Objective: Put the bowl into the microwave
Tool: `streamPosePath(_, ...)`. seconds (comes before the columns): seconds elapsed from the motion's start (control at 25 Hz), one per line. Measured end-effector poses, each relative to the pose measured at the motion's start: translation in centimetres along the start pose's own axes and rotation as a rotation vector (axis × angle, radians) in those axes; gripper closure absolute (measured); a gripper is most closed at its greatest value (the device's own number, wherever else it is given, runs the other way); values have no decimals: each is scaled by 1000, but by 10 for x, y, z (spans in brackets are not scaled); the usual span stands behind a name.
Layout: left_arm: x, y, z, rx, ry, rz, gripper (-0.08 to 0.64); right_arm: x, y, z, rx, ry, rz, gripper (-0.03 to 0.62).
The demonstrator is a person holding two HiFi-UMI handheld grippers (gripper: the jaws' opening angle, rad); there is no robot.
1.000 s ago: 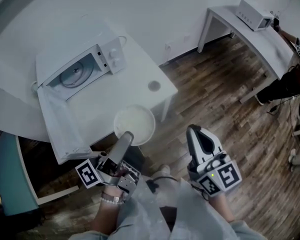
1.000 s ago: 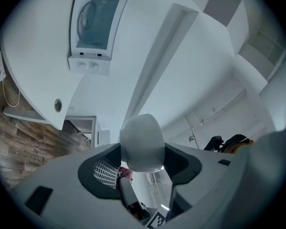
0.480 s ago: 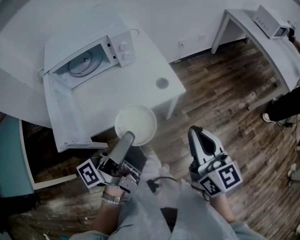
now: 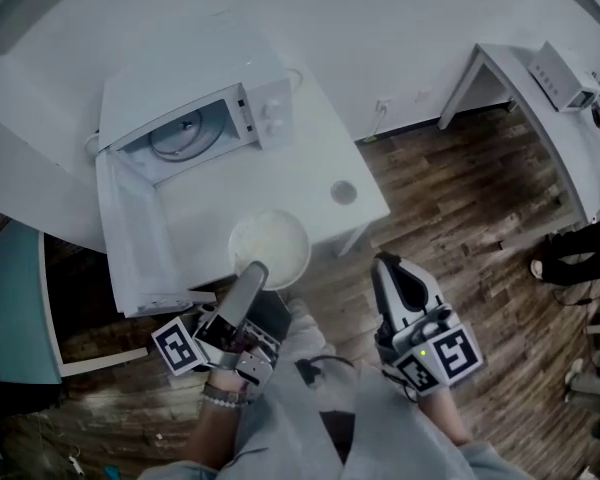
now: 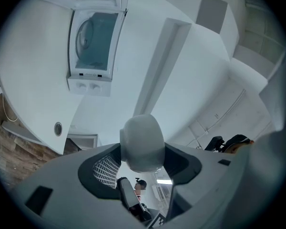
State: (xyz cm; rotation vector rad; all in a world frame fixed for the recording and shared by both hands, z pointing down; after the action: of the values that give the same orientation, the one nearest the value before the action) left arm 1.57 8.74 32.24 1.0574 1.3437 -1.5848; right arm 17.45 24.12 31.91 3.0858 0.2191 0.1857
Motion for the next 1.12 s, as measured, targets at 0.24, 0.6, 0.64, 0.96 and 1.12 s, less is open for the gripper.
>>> streamPosePath(0.24, -2, 14, 42, 55, 10, -5, 301, 5, 51, 7, -11, -21, 58, 595)
streamPosePath(0.6, 2, 30, 96, 92, 29, -5, 301, 4, 126, 16, -1, -21, 123, 595)
streamPosePath(0.64, 1, 31, 101, 94, 30, -4, 301, 3, 133, 16, -2, -22, 130, 595)
streamPosePath(0.96, -7, 31, 136, 115, 33, 9, 301, -7, 182, 13, -19, -56, 184, 595)
streamPosePath(1.12, -9, 30, 146, 133, 29, 12, 301, -15, 198, 11, -20, -85, 206, 594)
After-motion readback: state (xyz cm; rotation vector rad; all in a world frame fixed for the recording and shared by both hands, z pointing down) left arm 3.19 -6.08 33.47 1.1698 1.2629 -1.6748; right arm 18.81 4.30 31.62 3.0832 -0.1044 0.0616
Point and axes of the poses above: the fingertips, and each gripper's own axes: y forward along the fingers, x to its right, z out of its top, the point moved 6 cm from there along -y, backward along the fingers, and after that the axes turned 10 degrees about -y, right-handed, at the moved point
